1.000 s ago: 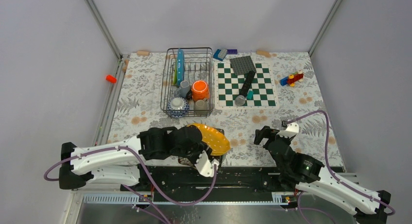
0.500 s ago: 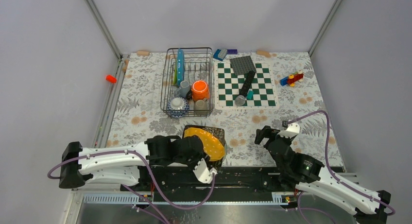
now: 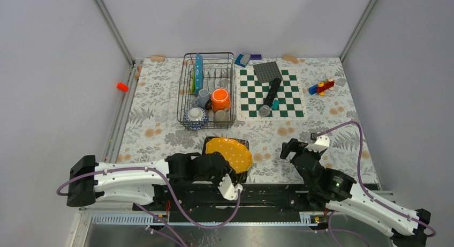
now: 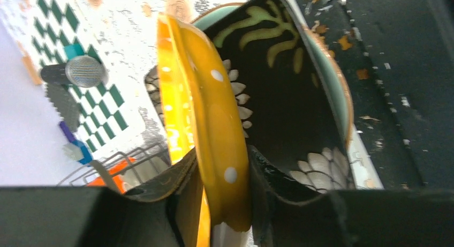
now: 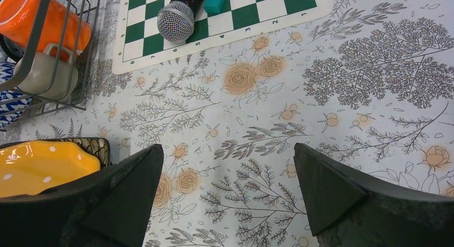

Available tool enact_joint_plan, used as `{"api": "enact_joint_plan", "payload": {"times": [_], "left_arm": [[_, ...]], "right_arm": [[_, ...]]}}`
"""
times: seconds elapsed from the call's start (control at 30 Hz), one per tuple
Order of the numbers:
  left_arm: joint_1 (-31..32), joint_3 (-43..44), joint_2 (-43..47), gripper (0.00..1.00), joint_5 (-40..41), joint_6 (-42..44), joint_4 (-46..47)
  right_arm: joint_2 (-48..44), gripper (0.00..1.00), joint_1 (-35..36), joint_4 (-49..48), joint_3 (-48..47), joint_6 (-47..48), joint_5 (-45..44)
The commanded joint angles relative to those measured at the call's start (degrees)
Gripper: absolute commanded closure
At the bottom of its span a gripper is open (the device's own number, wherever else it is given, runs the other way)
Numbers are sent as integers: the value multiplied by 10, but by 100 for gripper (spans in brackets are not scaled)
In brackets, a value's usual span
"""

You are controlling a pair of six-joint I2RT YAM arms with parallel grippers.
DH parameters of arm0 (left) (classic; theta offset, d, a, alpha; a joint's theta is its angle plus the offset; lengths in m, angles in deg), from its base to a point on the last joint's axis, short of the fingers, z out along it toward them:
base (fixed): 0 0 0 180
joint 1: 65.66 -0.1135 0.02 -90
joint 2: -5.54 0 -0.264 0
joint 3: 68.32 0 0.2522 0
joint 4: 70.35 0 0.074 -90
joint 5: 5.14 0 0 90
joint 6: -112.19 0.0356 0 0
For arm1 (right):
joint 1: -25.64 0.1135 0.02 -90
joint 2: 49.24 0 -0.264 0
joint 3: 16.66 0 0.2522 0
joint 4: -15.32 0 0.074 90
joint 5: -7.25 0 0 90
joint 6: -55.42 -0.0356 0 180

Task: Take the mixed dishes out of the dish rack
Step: Place the plate at the center of the board.

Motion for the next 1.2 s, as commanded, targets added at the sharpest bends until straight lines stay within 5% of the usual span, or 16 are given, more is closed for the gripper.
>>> {"api": "enact_joint_plan", "payload": {"times": [0.0,0.97,1.07,1.13,1.17], "left_arm": [[4,-8,-7,62,-54,-19,-15],[3,-15,-51,45,-172,-53,-64],[2,-7,-51,34,-166,-51,-68],[3,-1,-49,4,-155,-60,-58],[3,4,-47,2,-149,-63,-56]], "right_arm": [[7,1,0,7,-17,-19,-12],[28,1,0,41,-22,-48,-7],[31,1,0,41,-25,-48,-7],[33,1,0,41,-28,-47,-7],[33,1,0,41,-28,-46,-7]]}}
